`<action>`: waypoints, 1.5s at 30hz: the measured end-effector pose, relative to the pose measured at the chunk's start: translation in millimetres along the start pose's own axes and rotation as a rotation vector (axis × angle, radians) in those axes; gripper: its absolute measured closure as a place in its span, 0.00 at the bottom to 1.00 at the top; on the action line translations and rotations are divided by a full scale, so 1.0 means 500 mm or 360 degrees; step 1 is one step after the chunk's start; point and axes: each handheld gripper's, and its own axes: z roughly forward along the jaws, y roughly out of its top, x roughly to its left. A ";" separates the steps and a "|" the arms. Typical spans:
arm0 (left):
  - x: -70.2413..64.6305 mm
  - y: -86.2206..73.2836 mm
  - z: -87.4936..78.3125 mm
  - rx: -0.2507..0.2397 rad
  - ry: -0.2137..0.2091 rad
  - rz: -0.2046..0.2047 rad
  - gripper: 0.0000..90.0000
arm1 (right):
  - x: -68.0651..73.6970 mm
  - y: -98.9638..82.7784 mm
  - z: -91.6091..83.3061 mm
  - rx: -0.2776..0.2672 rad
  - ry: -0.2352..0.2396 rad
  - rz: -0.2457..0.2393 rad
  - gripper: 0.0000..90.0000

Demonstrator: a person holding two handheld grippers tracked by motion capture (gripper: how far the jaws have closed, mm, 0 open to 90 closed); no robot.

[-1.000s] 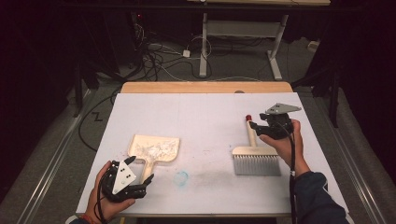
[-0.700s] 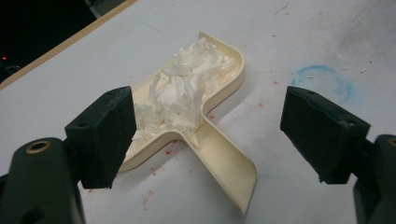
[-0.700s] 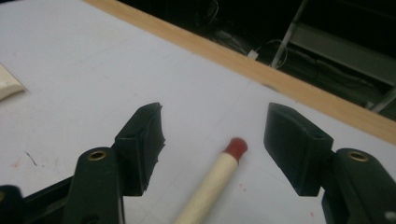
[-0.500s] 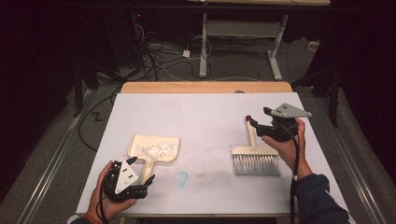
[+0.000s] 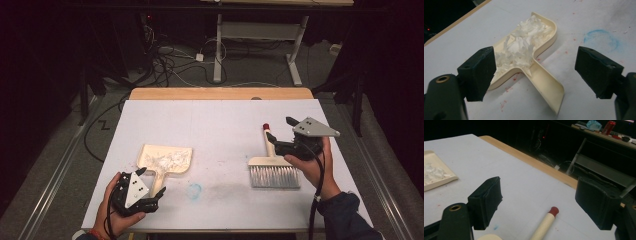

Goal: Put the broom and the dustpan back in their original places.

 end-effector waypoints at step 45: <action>-0.009 0.000 0.020 0.0044 0.0025 0.0032 0.18 | 0.066 -0.240 -0.129 0.0136 -0.0047 -0.0123 0.22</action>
